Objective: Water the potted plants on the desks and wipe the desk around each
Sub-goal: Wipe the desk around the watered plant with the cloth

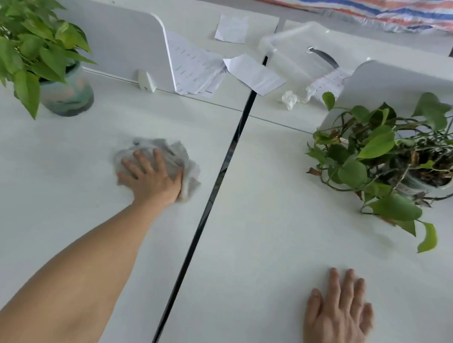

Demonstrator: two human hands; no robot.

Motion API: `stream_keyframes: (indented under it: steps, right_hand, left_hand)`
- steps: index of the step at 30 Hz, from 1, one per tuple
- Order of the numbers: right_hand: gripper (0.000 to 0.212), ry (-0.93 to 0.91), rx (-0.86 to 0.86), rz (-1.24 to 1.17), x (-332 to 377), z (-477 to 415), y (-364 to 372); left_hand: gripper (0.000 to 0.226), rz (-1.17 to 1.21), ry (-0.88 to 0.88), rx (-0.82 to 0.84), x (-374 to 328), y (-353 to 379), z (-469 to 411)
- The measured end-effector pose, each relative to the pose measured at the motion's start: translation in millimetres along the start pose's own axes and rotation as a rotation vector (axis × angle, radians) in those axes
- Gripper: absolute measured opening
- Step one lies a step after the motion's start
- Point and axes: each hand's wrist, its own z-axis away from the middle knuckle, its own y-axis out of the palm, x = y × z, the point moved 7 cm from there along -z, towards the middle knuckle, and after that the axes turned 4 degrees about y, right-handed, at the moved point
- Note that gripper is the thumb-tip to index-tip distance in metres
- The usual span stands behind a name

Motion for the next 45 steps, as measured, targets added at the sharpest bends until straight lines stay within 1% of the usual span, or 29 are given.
stream_keyframes:
  steps: [2,3,5,7,9,11,13,14,15,16,17,18,20,21,22,23,24,28,30,32,36,39,45]
  right_hand:
    - [0.066,0.016,0.019,0.009,-2,-1,-1]
    - [0.068,0.023,0.037,0.015,-2,-1,0]
    - [0.073,0.043,0.082,0.014,-2,1,1]
    - [0.077,0.046,0.100,0.008,0,1,-4]
    - [0.082,0.038,0.148,0.008,2,-1,-4]
    - [0.084,0.036,0.200,0.008,2,2,-5]
    - [0.085,0.043,0.233,0.016,4,2,-8]
    - [0.082,0.043,0.245,0.034,4,3,-7]
    - [0.074,0.014,0.237,0.069,8,0,-8]
    - [0.067,-0.042,0.232,0.091,14,-2,-7]
    - [0.063,-0.110,0.223,0.090,25,-6,-7]
    - [0.064,-0.174,0.215,0.075,36,-10,-6]
    - [0.067,-0.186,0.242,0.081,61,-21,1]
    - [0.065,-0.131,0.289,0.088,67,-25,6]
    - [0.064,-0.057,0.280,0.081,75,-36,12]
    - [0.062,-0.027,0.222,0.074,76,-36,11]
    - [0.062,-0.043,0.152,0.046,81,-38,11]
    - [0.069,-0.046,0.000,0.025,78,-39,14]
    - [0.072,-0.038,-0.030,-0.001,79,-44,10]
    - [0.073,-0.029,-0.038,-0.006,82,-47,6]
    - [0.072,-0.029,0.019,0.009,84,-48,7]
    - [0.072,-0.040,0.089,0.052,79,-42,9]
    - [0.072,-0.007,0.218,0.078,79,-35,8]
  left_hand:
    - [0.083,-0.015,0.247,-0.054,-54,10,28]
    - [0.078,-0.009,0.344,-0.072,-69,15,43]
    - [0.074,-0.006,0.476,-0.080,-73,24,71]
    - [0.075,-0.047,0.542,-0.098,-45,31,97]
    - [0.079,-0.082,0.492,-0.110,2,38,117]
    - [0.083,-0.109,0.364,-0.080,50,44,140]
    - [0.084,-0.105,0.278,-0.047,78,48,156]
    - [0.085,-0.097,0.243,-0.004,83,52,159]
    - [0.087,-0.092,0.209,0.042,84,51,158]
    - [0.091,-0.088,0.188,0.046,79,47,155]
    - [0.098,-0.086,0.161,0.056,70,40,147]
    - [0.103,-0.090,0.133,0.053,61,32,136]
    - [0.104,-0.092,0.093,0.080,39,18,101]
    - [0.102,-0.086,0.089,0.060,27,11,82]
    - [0.100,-0.086,0.101,0.052,12,6,52]
    - [0.100,-0.089,0.115,0.027,1,-3,33]
    - [0.100,-0.088,0.133,0.006,-11,-11,9]
    - [0.096,-0.043,0.238,-0.010,-79,-25,-84]
    - [0.095,-0.026,0.283,-0.026,-105,-33,-114]
    - [0.095,-0.020,0.315,-0.049,-116,-36,-130]
    - [0.091,-0.039,0.382,-0.099,-103,-36,-129]
    - [0.090,-0.064,0.440,-0.107,-71,-26,-103]
    - [0.088,-0.113,0.497,-0.130,15,-5,-1]
